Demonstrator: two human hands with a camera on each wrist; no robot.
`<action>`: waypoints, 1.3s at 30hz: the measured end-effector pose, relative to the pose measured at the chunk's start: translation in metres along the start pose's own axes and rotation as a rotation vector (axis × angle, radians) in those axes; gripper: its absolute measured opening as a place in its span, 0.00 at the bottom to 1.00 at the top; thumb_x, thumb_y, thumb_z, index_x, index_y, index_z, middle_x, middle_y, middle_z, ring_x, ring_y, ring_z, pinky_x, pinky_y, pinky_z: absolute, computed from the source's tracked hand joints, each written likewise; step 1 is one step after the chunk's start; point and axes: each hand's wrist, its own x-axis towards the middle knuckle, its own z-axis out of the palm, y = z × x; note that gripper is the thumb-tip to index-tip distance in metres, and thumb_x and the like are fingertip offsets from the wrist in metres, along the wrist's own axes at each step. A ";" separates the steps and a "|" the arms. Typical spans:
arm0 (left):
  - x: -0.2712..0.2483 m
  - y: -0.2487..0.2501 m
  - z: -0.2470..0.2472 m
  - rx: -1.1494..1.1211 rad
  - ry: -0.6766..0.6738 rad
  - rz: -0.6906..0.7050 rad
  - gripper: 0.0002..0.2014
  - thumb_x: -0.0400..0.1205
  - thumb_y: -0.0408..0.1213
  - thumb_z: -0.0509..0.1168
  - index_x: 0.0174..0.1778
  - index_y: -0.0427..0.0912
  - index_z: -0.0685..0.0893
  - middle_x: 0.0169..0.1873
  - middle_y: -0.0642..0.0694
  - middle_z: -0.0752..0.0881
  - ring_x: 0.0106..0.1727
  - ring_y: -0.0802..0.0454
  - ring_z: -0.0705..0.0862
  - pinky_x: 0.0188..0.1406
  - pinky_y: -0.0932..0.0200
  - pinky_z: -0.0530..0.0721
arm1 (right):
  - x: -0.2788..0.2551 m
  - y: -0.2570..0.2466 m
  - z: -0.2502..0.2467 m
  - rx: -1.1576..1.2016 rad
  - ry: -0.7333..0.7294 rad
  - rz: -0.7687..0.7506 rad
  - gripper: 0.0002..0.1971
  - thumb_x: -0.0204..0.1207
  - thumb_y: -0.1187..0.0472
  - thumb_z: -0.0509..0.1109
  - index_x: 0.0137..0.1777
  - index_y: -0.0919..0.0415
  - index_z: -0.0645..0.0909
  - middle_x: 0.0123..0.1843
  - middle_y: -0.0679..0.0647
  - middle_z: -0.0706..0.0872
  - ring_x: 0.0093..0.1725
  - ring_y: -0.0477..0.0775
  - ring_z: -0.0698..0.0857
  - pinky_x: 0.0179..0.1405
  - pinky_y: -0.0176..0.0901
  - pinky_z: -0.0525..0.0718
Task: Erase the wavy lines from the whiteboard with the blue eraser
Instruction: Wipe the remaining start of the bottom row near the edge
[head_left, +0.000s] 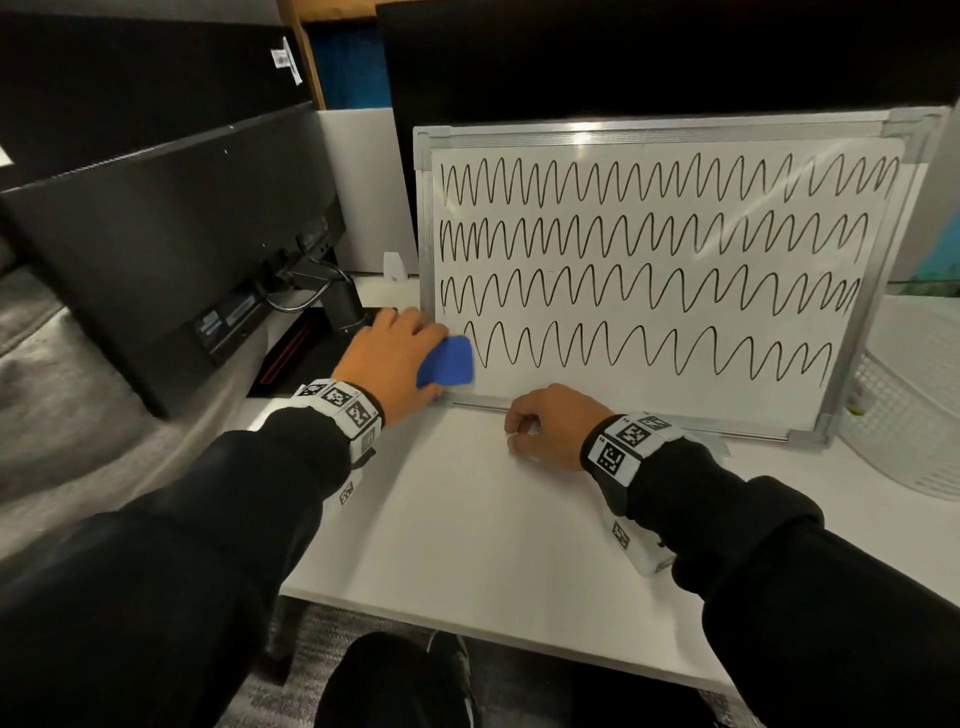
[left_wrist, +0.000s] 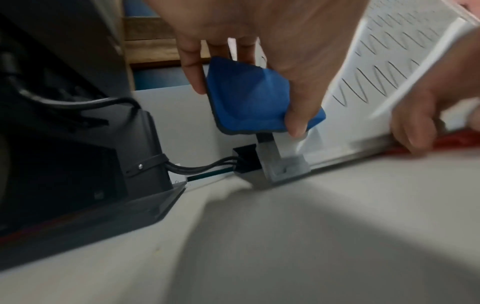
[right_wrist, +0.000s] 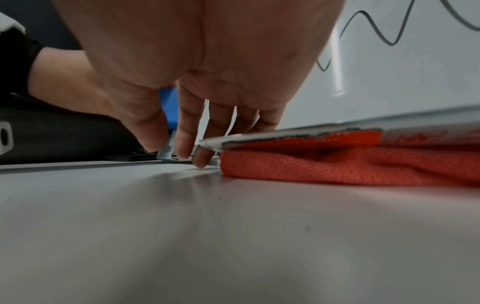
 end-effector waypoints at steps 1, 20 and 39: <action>0.000 0.001 0.002 0.025 -0.023 0.042 0.32 0.73 0.55 0.71 0.72 0.51 0.72 0.61 0.47 0.77 0.60 0.45 0.75 0.54 0.48 0.82 | 0.000 0.000 0.000 0.004 0.000 0.003 0.06 0.74 0.52 0.72 0.50 0.48 0.85 0.41 0.40 0.81 0.46 0.46 0.82 0.46 0.35 0.75; 0.010 -0.002 -0.011 -0.081 0.072 -0.070 0.32 0.75 0.56 0.70 0.73 0.50 0.72 0.59 0.47 0.76 0.59 0.45 0.74 0.55 0.48 0.82 | -0.003 -0.003 -0.002 0.000 -0.014 0.019 0.04 0.74 0.53 0.72 0.47 0.47 0.85 0.46 0.43 0.85 0.47 0.47 0.83 0.48 0.36 0.77; 0.011 -0.006 -0.011 -0.078 0.087 -0.076 0.31 0.73 0.52 0.73 0.71 0.52 0.73 0.59 0.47 0.76 0.60 0.44 0.73 0.57 0.45 0.79 | -0.004 -0.003 0.000 -0.009 -0.008 0.015 0.04 0.74 0.53 0.72 0.46 0.48 0.86 0.46 0.44 0.86 0.48 0.49 0.84 0.48 0.38 0.79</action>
